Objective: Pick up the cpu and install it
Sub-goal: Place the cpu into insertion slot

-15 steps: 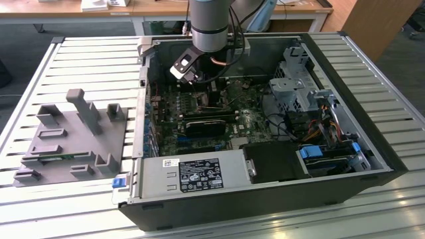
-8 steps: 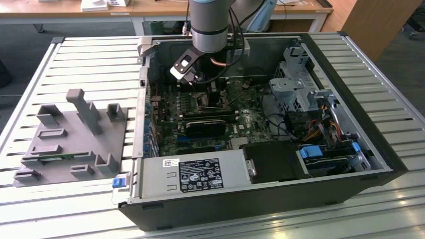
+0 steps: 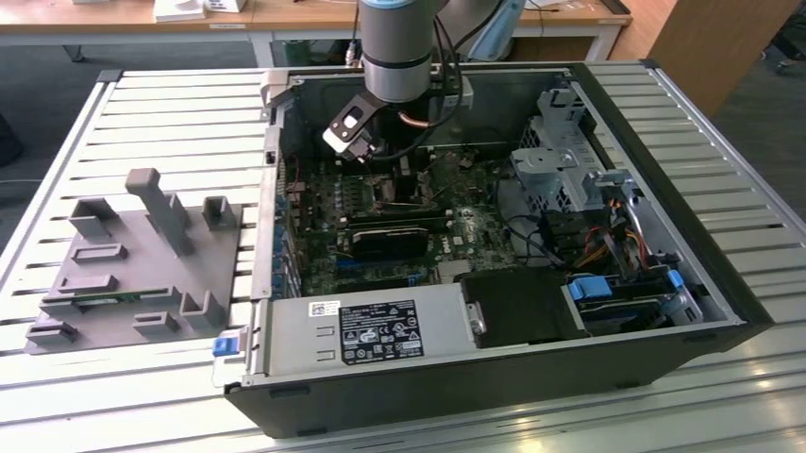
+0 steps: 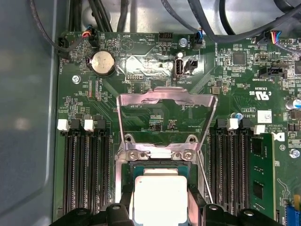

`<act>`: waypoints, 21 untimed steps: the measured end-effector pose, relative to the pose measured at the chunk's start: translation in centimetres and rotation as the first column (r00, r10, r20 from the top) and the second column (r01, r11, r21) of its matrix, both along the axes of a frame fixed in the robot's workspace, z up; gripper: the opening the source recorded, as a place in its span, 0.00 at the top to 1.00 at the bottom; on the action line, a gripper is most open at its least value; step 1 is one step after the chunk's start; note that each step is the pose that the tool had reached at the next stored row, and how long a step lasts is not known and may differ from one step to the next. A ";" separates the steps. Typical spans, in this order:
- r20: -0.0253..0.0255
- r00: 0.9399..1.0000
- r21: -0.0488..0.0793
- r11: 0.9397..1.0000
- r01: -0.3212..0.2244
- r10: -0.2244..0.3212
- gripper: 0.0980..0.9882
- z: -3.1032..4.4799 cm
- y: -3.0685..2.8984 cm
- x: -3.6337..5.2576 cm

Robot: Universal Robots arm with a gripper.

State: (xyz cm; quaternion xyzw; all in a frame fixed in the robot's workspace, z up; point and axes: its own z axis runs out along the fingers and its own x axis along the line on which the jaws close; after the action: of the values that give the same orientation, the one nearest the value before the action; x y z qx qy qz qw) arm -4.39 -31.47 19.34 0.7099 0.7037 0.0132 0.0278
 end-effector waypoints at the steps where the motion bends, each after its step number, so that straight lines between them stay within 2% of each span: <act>1: 0.000 1.000 0.000 1.000 0.000 0.000 0.50 -0.05 0.01 0.00; 13: 0.000 1.000 0.000 1.000 0.000 0.000 0.50 -0.24 0.08 0.01; 15: 0.001 1.000 0.002 1.000 0.000 0.000 0.49 -0.30 0.11 0.03; 16: 0.001 1.000 0.001 1.000 0.000 0.000 0.42 -0.28 0.10 0.02; 21: 0.000 1.000 0.001 1.000 0.000 0.000 0.42 0.07 0.07 0.00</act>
State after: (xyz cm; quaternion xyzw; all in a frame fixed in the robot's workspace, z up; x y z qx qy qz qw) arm -4.39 -31.39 19.41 0.7099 0.7037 0.0134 0.0276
